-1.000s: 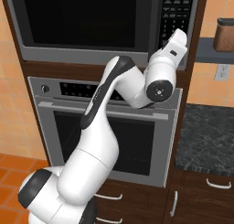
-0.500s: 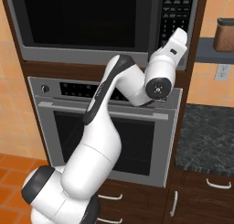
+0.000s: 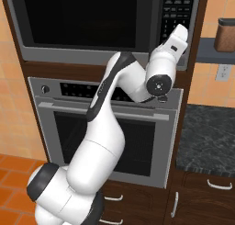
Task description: Open the microwave, place the bowl with waffle inside the microwave, then close the microwave door and turn it on.
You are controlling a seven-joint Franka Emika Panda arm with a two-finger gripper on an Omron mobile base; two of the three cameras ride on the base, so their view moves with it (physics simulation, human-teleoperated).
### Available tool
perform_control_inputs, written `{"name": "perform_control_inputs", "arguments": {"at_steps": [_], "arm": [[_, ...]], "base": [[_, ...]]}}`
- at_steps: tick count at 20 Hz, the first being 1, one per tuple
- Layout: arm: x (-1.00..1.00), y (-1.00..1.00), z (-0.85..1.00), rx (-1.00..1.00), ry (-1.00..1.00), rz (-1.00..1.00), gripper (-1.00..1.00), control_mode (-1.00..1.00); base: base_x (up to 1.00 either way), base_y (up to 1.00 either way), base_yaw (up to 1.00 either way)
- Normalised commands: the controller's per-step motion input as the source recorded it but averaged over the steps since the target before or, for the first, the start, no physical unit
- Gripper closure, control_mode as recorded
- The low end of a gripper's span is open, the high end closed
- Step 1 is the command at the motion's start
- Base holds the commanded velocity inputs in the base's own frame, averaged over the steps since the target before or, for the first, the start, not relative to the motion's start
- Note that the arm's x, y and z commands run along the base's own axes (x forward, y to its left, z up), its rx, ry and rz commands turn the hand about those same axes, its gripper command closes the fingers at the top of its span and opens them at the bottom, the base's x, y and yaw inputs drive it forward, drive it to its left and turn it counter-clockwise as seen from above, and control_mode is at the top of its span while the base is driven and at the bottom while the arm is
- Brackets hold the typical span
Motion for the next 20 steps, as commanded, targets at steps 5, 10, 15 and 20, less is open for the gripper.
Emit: {"name": "perform_control_inputs", "arguments": {"at_steps": [5, 10, 15, 20], "arm": [[0.17, -0.01, 0.00, 0.00, 0.00, 0.00, 1.00, -1.00], [0.30, 0.00, 0.00, 0.00, 0.00, 0.00, 1.00, -1.00], [0.47, 0.00, 0.00, 0.00, 0.00, 0.00, 1.00, -1.00], [0.50, -0.05, 0.00, -0.01, 0.00, 0.00, 1.00, -1.00]], "base": [[0.00, 0.00, 0.00], [0.00, 0.00, 0.00], [0.00, 0.00, 0.00], [0.00, 0.00, 0.00]]}}
